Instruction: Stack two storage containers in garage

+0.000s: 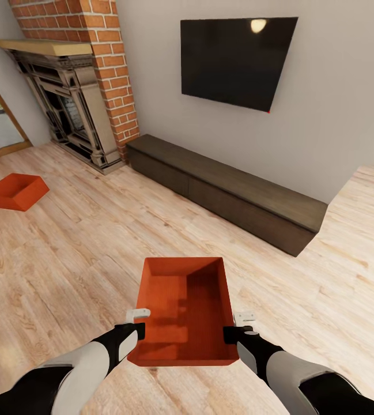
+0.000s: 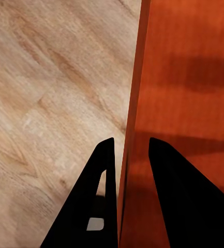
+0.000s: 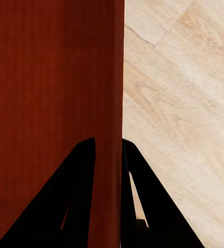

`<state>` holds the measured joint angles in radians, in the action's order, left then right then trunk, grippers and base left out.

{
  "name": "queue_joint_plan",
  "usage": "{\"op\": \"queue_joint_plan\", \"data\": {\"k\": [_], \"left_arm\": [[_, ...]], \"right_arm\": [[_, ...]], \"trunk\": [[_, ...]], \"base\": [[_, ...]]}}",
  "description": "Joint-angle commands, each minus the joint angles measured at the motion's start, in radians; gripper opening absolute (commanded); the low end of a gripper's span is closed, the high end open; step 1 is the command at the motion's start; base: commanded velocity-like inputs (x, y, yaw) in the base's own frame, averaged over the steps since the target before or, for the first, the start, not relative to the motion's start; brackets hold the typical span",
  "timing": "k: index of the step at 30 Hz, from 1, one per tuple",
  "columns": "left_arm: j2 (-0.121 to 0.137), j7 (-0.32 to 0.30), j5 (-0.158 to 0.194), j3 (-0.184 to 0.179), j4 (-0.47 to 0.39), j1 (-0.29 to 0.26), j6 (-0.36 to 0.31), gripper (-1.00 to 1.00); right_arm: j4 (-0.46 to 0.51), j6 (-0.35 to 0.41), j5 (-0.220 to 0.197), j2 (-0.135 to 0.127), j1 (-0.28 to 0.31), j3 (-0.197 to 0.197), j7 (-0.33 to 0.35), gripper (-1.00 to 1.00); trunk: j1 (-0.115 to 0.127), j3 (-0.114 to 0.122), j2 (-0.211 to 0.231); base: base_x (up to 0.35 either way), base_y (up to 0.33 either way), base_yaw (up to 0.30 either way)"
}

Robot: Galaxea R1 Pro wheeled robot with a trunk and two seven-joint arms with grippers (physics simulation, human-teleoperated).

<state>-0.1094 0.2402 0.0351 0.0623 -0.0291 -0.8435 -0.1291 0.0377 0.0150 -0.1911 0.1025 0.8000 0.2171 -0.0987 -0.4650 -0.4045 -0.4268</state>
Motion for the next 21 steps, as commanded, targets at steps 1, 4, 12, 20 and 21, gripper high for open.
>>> {"op": "queue_joint_plan", "data": {"k": [1, 4, 12, 20, 21], "left_arm": [[0.01, 0.014, 0.002, -0.001, 0.0, 0.0, -0.006, -1.0], [0.01, 0.014, 0.002, -0.001, 0.0, 0.0, -0.006, -1.0], [0.01, 0.014, 0.002, -0.001, 0.0, 0.0, -0.006, -1.0], [0.01, 0.014, 0.002, -0.001, 0.0, 0.0, -0.006, -1.0], [0.01, 0.014, 0.002, -0.001, 0.0, 0.0, -0.006, -1.0]], "right_arm": [[0.002, 0.0, -0.004, -0.003, 0.001, 0.017, -0.006, -1.0], [0.002, 0.001, -0.004, -0.003, 0.001, 0.017, -0.006, -1.0], [0.002, 0.003, -0.004, -0.004, 0.001, 0.017, -0.006, -1.0], [0.002, 0.004, -0.004, -0.006, 0.001, 0.016, -0.006, -1.0], [0.002, 0.005, -0.004, -0.006, 0.001, 0.016, -0.006, -1.0]], "trunk": [[0.003, 0.002, 0.006], [0.015, 0.011, 0.027], [0.015, 0.011, 0.027], [0.015, 0.011, 0.027], [0.015, 0.011, 0.027]], "base": [[0.0, 0.0, 0.0], [0.0, 0.0, 0.0], [0.0, 0.0, 0.0], [0.0, 0.0, 0.0], [0.0, 0.0, 0.0]]}}
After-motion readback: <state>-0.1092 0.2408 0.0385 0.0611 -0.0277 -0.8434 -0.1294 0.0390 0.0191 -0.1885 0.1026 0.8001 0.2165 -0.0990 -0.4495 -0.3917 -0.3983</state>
